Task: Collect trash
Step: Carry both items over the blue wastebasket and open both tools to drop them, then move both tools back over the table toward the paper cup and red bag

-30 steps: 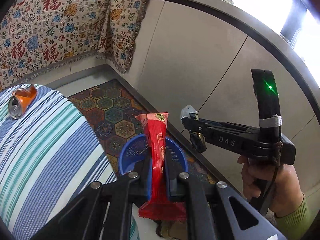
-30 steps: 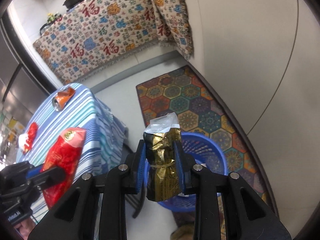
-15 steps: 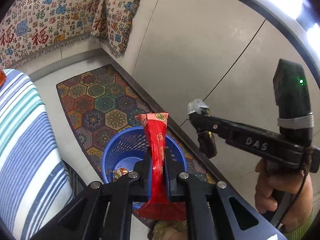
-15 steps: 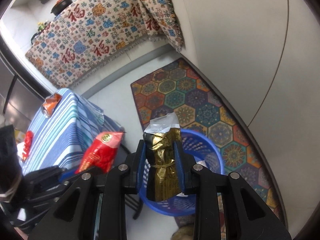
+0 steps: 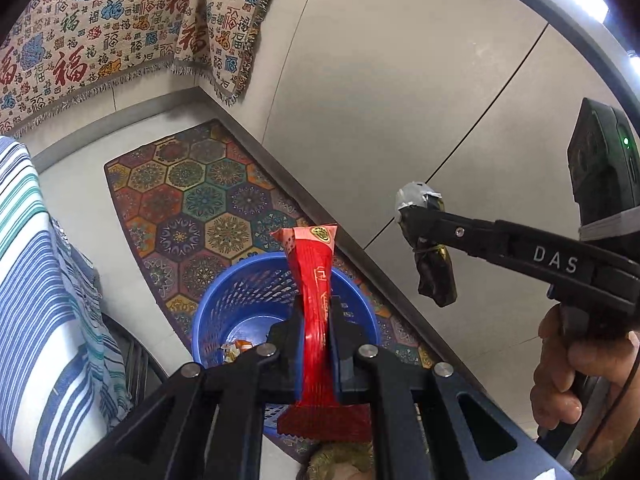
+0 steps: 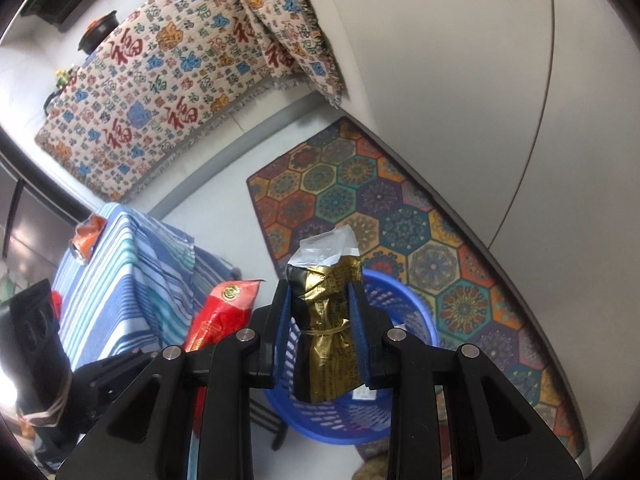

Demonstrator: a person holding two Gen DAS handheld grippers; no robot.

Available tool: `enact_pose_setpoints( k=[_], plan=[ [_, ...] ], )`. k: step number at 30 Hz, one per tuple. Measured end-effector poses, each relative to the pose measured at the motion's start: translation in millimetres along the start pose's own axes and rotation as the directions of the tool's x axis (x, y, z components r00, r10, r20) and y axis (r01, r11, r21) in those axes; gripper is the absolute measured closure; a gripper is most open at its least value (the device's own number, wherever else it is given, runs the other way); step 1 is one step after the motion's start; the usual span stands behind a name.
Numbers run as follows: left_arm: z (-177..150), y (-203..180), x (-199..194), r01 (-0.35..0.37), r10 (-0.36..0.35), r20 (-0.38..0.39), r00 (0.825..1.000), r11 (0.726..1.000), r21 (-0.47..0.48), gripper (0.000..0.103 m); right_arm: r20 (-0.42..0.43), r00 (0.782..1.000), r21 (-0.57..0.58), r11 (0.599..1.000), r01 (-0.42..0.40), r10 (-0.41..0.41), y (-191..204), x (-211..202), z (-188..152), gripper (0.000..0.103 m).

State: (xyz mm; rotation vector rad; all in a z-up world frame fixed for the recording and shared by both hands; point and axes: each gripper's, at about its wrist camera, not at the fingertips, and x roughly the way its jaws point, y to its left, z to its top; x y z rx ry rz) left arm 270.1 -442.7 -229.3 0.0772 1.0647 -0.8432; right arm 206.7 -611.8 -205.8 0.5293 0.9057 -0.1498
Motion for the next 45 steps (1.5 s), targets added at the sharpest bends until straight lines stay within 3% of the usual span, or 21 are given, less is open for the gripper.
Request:
enact_pose_setpoints(
  k=[2,5,6,7,8,14,16,18,24,30,33,36,39,42,45],
  plan=[
    [0.3,-1.0,3.5,-0.005,0.005,0.0,1.0,1.0,0.009,0.093,0.001,1.0,-0.002,1.0,0.0,0.0,1.0,0.4,0.8,0.074],
    [1.9,-2.0,7.6,-0.015,0.015,0.004,1.0,1.0,0.009,0.088,0.008,1.0,0.006,1.0,0.008,-0.008,0.8,0.9,2.7,0.063],
    [2.0,-2.0,9.0,-0.019,0.019,0.001,1.0,1.0,0.005,0.073,0.011,1.0,0.013,1.0,0.004,-0.005,0.1,0.5,3.3,0.052],
    [2.5,-1.0,10.1,-0.02,0.02,-0.001,1.0,1.0,0.0,0.053,0.019,1.0,0.02,1.0,0.007,-0.007,-1.4,-0.8,3.9,0.048],
    [3.1,0.0,9.4,-0.021,0.021,0.008,1.0,1.0,-0.006,0.046,0.029,0.999,0.028,1.0,0.014,-0.015,-2.7,-2.7,4.2,0.045],
    [1.7,4.3,-7.7,-0.046,0.048,0.056,0.997,0.998,-0.031,0.044,0.079,0.996,0.049,0.998,0.043,-0.047,-9.4,-15.5,5.8,0.044],
    [-2.5,2.8,-25.7,-0.071,0.073,0.09,0.993,0.997,-0.029,0.044,0.093,0.993,0.036,0.997,0.063,-0.066,-6.6,-19.6,7.2,0.039],
    [-7.8,2.4,-47.2,-0.1,0.103,0.113,0.988,0.995,-0.028,0.044,0.111,0.989,0.021,0.995,0.097,-0.098,-1.5,-23.8,8.2,0.023],
    [-40.8,20.4,-141.0,-0.173,0.184,0.164,0.969,0.981,-0.083,0.043,0.172,0.977,-0.061,0.988,0.14,-0.128,32.2,-38.7,4.8,0.011],
    [-98.9,69.9,-232.8,-0.309,0.329,0.211,0.92,0.943,-0.123,0.033,0.188,0.982,-0.174,0.983,0.064,-0.031,96.3,-45.6,-20.0,0.009],
    [-127.7,111.1,-261.1,-0.398,0.428,0.195,0.882,0.9,-0.176,0.033,0.181,0.983,-0.251,0.968,0.023,0.024,148.6,-43.3,-41.6,0.009],
    [-152.6,158.5,-279.4,-0.458,0.504,0.154,0.85,0.85,-0.261,0.033,0.138,0.985,-0.371,0.928,-0.041,0.099,211.6,-38.5,-75.3,0.008],
    [-173.2,197.3,-296.2,-0.504,0.567,0.131,0.813,0.799,-0.328,0.033,0.043,0.989,-0.485,0.868,-0.106,0.145,271.1,-23.2,-115.0,0.008],
    [-193.4,229.9,-313.7,-0.539,0.608,0.107,0.787,0.761,-0.361,0.033,-0.005,0.991,-0.585,0.804,-0.11,0.132,318.1,-3.5,-146.4,0.008],
    [-203.3,253.5,-322.7,-0.561,0.633,0.087,0.769,0.734,-0.383,0.033,-0.025,0.994,-0.623,0.776,-0.1,0.108,343.2,17.4,-160.0,0.008]
  ],
)
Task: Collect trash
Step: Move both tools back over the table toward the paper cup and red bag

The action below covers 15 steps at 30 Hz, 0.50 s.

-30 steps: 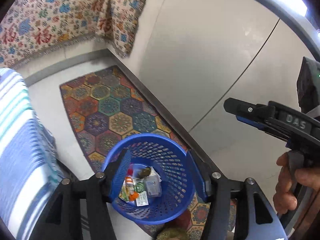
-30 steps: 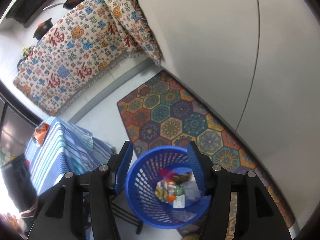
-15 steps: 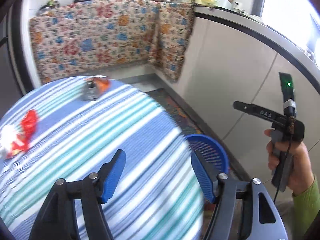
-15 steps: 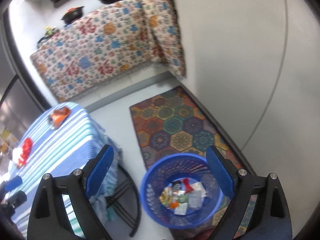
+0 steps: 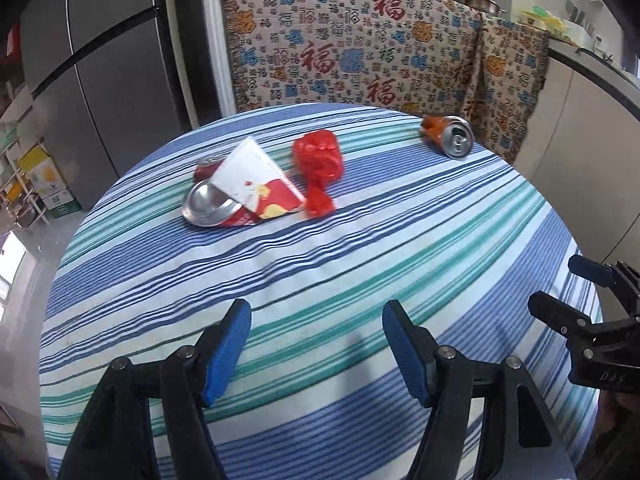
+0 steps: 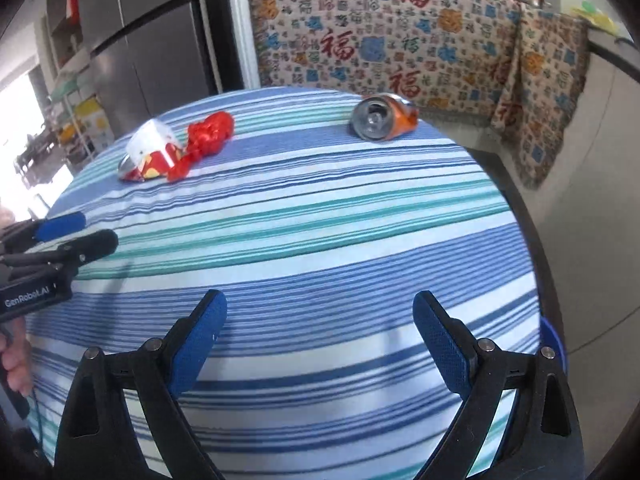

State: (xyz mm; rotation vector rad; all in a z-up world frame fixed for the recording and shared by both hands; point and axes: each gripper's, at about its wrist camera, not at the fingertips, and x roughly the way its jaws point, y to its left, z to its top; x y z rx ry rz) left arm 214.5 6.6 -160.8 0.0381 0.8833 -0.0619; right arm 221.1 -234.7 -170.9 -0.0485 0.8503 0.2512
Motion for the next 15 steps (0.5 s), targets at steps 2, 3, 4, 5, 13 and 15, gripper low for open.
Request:
enact_pose_setpoints(
  k=[2,3,4,5,13,15],
  plan=[
    [-1.1,13.2,6.9,-0.006,0.006,-0.018,1.0,1.0,-0.015,0.033,-0.022,1.0,0.002,1.0,0.009,-0.009,4.6,15.2,3.8,0.008],
    [-1.5,19.3,11.3,-0.004,0.004,-0.032,0.999,1.0,-0.02,0.033,-0.031,0.999,0.006,1.0,0.012,-0.012,8.0,20.8,3.8,0.008],
    [-4.5,22.7,13.7,-0.003,0.002,-0.045,0.999,1.0,-0.022,0.033,-0.039,0.999,0.011,1.0,0.013,-0.013,8.2,24.4,2.5,0.008],
    [-6.2,25.7,16.1,-0.003,0.001,-0.057,0.998,1.0,-0.022,0.033,-0.049,0.999,0.015,1.0,0.015,-0.015,10.4,28.1,-0.1,0.008],
    [-7.8,45.3,30.9,-0.016,0.016,-0.053,0.998,1.0,-0.01,0.013,-0.077,0.997,0.015,0.999,0.035,-0.034,13.2,33.3,-1.2,0.004],
    [-6.2,52.1,35.5,-0.011,0.011,-0.057,0.998,1.0,-0.006,0.005,-0.08,0.996,0.01,0.999,0.035,-0.034,14.2,34.0,-0.9,0.003]
  ],
)
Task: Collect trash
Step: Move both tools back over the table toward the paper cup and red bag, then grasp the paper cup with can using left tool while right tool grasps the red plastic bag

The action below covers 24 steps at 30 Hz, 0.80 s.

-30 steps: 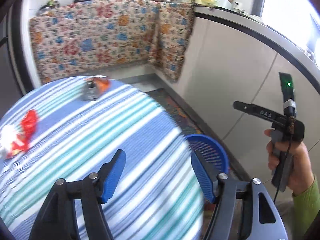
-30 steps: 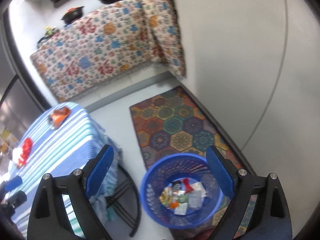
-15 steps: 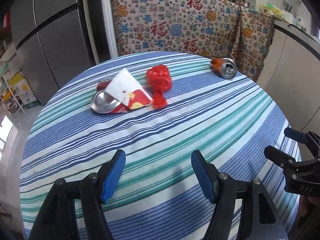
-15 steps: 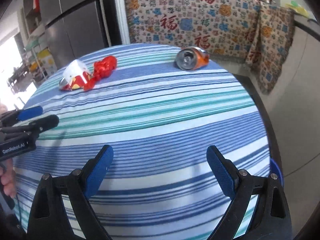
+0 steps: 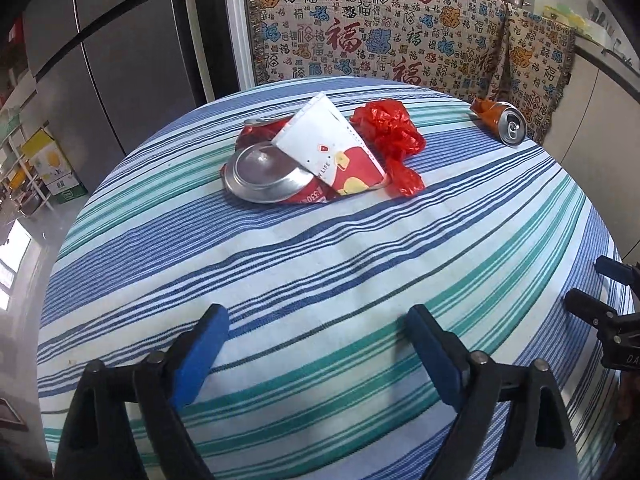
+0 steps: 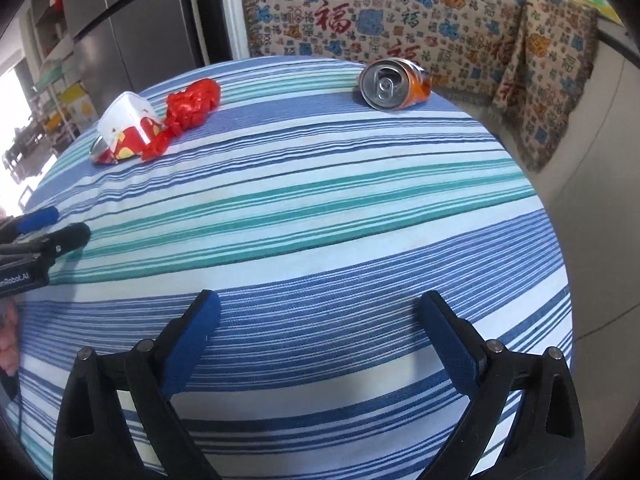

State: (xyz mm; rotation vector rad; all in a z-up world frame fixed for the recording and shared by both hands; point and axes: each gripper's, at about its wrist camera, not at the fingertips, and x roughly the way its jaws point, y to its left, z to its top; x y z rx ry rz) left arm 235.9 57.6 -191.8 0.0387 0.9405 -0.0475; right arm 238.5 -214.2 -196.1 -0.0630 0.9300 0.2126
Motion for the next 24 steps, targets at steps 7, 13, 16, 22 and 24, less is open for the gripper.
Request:
enact_pose_setpoints(
  k=[7,13,16,22,24],
  plan=[
    [9.6,31.9,7.5,0.004,-0.004,-0.008,1.0,1.0,0.006,0.0,0.0,1.0,0.0,1.0,-0.01,0.01,0.0,4.1,8.8,0.003],
    [10.1,38.6,8.0,0.006,-0.006,-0.008,1.0,1.0,0.004,0.0,0.036,0.99,0.016,0.99,-0.139,0.138,19.4,22.3,68.7,0.018],
    [10.3,39.5,8.2,0.007,-0.007,-0.008,1.0,1.0,0.004,0.0,0.069,0.979,-0.009,0.981,-0.194,0.194,44.5,33.0,106.2,0.022],
    [10.1,39.4,8.3,0.008,-0.008,-0.009,1.0,1.0,0.003,0.0,0.028,0.978,-0.026,0.979,-0.204,0.204,87.4,75.5,153.2,0.03],
    [9.9,39.9,8.3,0.008,-0.008,-0.009,1.0,1.0,0.003,0.0,-0.018,0.978,-0.031,0.977,-0.21,0.209,92.3,91.4,158.0,0.035]
  ],
)
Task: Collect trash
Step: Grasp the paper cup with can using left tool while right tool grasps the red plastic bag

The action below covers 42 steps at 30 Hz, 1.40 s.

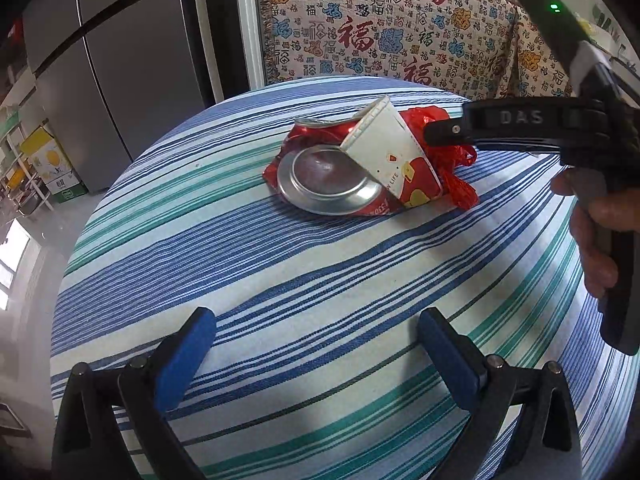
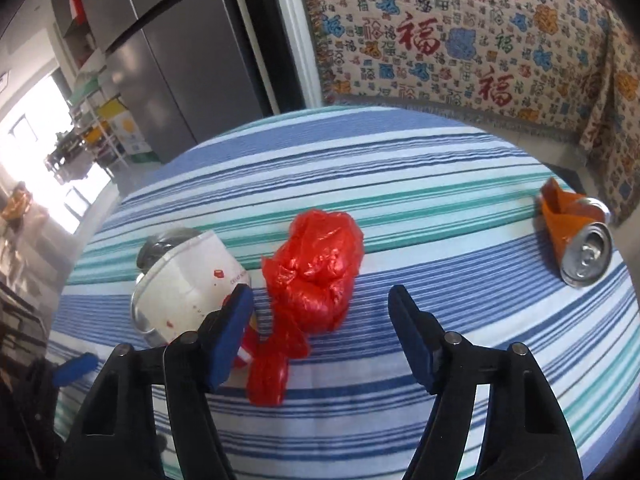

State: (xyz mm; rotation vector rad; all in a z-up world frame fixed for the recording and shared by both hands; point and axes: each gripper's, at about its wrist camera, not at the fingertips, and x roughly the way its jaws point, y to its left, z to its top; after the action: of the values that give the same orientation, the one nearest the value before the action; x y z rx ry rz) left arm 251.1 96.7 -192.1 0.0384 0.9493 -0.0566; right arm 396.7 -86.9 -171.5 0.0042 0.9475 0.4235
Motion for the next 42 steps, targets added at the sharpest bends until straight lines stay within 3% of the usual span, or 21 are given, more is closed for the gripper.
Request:
enact_pose_setpoints(
  k=[1,2,3,8,14,17,21,24,28,31,33,37,40,42],
  plan=[
    [0.1,-0.4,0.0,0.0,0.0,0.0,1.0,1.0,0.0,0.0,-0.014,1.0,0.005,1.0,0.0,0.0,-1.8,5.1,0.4,0.043],
    [0.1,-0.4,0.1,0.0,0.0,0.0,1.0,1.0,0.0,0.0,-0.021,1.0,0.012,1.0,-0.001,0.002,-3.7,7.4,0.5,0.061],
    [-0.2,-0.1,0.0,0.0,0.0,0.0,1.0,1.0,0.0,0.0,-0.015,1.0,0.021,1.0,-0.005,0.006,-6.8,4.9,-1.5,0.061],
    [0.0,-0.2,0.1,0.0,0.0,0.0,1.0,1.0,0.0,0.0,-0.014,1.0,0.012,1.0,0.001,-0.001,-13.1,-22.2,-23.4,0.062],
    [1.1,0.4,-0.1,0.012,-0.012,0.001,1.0,1.0,0.0,0.0,-0.033,0.999,-0.04,0.999,0.036,-0.037,-12.5,-65.5,-79.4,0.062],
    [10.3,8.8,-0.3,0.123,-0.124,0.023,0.992,0.992,0.025,0.0,-0.028,0.999,-0.024,0.999,0.04,-0.041,-18.9,-88.7,-108.0,0.062],
    [39.9,24.4,16.8,0.087,-0.089,0.015,0.996,0.993,0.083,0.0,-0.002,1.0,0.022,0.999,0.023,-0.023,-25.0,-108.4,-136.5,0.061],
    [62.0,30.9,35.6,0.029,-0.027,-0.027,0.999,0.997,0.078,0.0,0.02,0.999,0.026,0.999,0.026,-0.027,-23.5,-113.0,-145.4,0.061],
    [71.2,14.2,31.2,0.16,-0.159,-0.019,0.987,0.983,0.085,0.0,0.035,0.999,0.049,0.999,0.011,-0.013,-25.6,-112.8,-147.8,0.06],
    [79.8,-1.5,27.3,0.129,-0.132,0.012,0.991,0.981,0.147,0.0,0.035,0.999,0.056,0.998,0.0,-0.002,-26.7,-112.2,-149.5,0.06],
    [89.1,-1.8,33.8,0.097,-0.099,0.012,0.995,0.987,0.131,0.0,0.042,0.999,0.048,0.999,0.004,-0.006,-25.5,-112.2,-150.7,0.06],
    [112.0,4.9,57.1,0.178,-0.177,-0.031,0.984,0.983,0.034,0.0,0.06,0.998,0.023,0.999,0.03,-0.032,-20.3,-110.5,-153.8,0.059],
    [119.8,-12.4,71.8,0.224,-0.214,-0.1,0.972,0.97,0.094,0.0,0.063,0.997,0.003,0.999,0.051,-0.051,-16.7,-109.7,-155.6,0.059],
    [120.5,-21.7,74.8,0.207,-0.192,-0.104,0.976,0.964,0.164,0.0,0.064,0.997,0.012,0.999,0.04,-0.041,-18.5,-109.3,-154.9,0.059]
  ],
)
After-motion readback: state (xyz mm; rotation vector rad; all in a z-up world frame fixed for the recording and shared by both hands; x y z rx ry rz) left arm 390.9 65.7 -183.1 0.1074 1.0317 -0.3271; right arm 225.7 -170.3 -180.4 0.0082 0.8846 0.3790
